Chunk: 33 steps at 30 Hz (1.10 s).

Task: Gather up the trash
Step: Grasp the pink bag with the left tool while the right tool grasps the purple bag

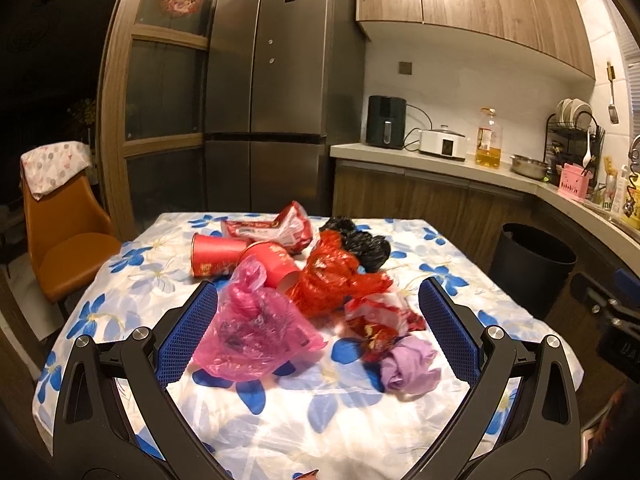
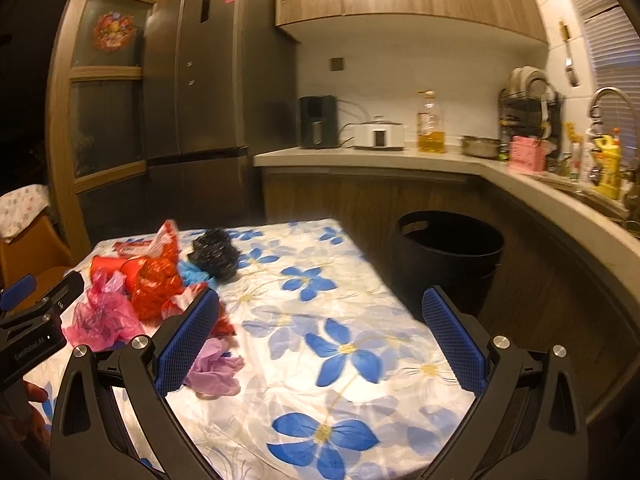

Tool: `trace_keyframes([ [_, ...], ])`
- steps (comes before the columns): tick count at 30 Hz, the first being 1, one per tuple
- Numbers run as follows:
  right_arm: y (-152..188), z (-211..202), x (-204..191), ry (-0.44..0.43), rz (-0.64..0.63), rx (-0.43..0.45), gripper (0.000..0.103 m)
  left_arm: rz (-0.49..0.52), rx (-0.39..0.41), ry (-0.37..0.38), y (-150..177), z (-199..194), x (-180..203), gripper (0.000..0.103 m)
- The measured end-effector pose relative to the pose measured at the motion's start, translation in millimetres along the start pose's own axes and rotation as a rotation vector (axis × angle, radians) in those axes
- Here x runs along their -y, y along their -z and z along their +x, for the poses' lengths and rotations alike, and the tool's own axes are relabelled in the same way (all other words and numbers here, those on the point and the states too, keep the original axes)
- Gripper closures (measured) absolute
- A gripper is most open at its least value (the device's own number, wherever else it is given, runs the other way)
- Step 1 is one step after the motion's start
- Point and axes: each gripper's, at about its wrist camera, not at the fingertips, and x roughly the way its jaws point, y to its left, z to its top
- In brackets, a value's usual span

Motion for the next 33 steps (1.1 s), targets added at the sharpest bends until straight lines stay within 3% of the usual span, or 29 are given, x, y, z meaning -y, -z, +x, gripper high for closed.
trace_keyframes([
  [7,35.5,49.2,-28.5,-0.146,-0.042,-0.091,0.014,-0.037,0.032,-0.03,12.3,6.0,-20.0,0.003],
  [9,42.2,57.4,-34.6,-0.18,-0.048,-0.108,0.032,-0.054,0.038,-0.037,15.7,9.5,-26.0,0.003],
  [10,47.7,65.1,-40.6,-0.204,-0.051,-0.125,0.033,-0.061,0.037,-0.042,16.7,11.3,-28.2,0.003],
  [17,64.9,88.7,-59.9,-0.34,-0.054,-0.173,0.034,-0.083,0.026,-0.067,24.6,25.1,-41.9,0.003],
  [20,69.3,96.1,-70.0,-0.348,-0.081,-0.189,0.034,-0.082,0.009,-0.07,28.3,31.9,-43.9,0.003],
  [24,76.3,108.1,-77.3,-0.362,-0.09,-0.234,0.054,-0.089,-0.007,-0.068,32.4,39.8,-47.8,0.003],
  [33,84.0,109.1,-82.6,-0.376,-0.126,-0.225,0.084,-0.09,-0.019,-0.068,37.4,54.0,-49.9,0.003],
])
